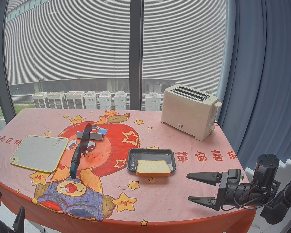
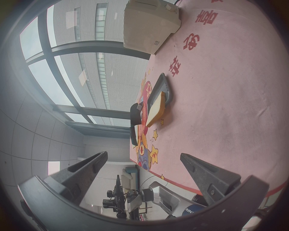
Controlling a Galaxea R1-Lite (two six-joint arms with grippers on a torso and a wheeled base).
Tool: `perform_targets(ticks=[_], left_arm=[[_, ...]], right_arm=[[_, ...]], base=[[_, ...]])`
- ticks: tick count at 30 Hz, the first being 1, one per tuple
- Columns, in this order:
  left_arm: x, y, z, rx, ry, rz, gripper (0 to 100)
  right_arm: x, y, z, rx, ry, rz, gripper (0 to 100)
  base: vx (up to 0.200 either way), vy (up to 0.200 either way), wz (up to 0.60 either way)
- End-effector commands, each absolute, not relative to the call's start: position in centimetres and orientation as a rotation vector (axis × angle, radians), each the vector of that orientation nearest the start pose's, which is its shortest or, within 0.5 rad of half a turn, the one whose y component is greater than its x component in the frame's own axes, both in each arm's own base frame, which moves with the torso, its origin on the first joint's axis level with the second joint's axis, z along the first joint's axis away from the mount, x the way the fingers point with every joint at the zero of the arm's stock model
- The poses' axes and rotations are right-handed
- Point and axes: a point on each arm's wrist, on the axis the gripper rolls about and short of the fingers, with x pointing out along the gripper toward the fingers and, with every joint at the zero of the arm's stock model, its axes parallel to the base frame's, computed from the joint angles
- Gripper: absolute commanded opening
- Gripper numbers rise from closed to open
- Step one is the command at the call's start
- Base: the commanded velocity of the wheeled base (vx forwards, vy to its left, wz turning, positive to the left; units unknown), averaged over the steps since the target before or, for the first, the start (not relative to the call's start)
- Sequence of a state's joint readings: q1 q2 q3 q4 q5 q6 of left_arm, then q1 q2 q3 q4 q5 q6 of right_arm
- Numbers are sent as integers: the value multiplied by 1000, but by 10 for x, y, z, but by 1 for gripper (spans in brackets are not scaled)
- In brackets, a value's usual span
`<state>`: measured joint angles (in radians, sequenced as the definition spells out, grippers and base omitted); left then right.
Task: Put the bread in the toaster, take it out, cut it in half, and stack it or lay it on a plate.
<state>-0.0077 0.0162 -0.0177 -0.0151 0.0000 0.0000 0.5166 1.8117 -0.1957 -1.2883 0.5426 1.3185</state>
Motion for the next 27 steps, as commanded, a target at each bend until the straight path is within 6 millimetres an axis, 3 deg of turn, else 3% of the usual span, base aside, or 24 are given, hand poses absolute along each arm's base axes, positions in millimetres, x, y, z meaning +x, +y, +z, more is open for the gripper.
perform_targets(ticks=[1, 27], left_arm=[[-23, 0, 77, 0, -15, -8, 100], [-23, 0, 77, 0, -11, -9, 100]], right_arm=[[204, 131, 75, 1180, 993, 656, 100], [223, 142, 67, 1181, 997, 653, 100]], base=[[0, 0, 0], [0, 0, 0]])
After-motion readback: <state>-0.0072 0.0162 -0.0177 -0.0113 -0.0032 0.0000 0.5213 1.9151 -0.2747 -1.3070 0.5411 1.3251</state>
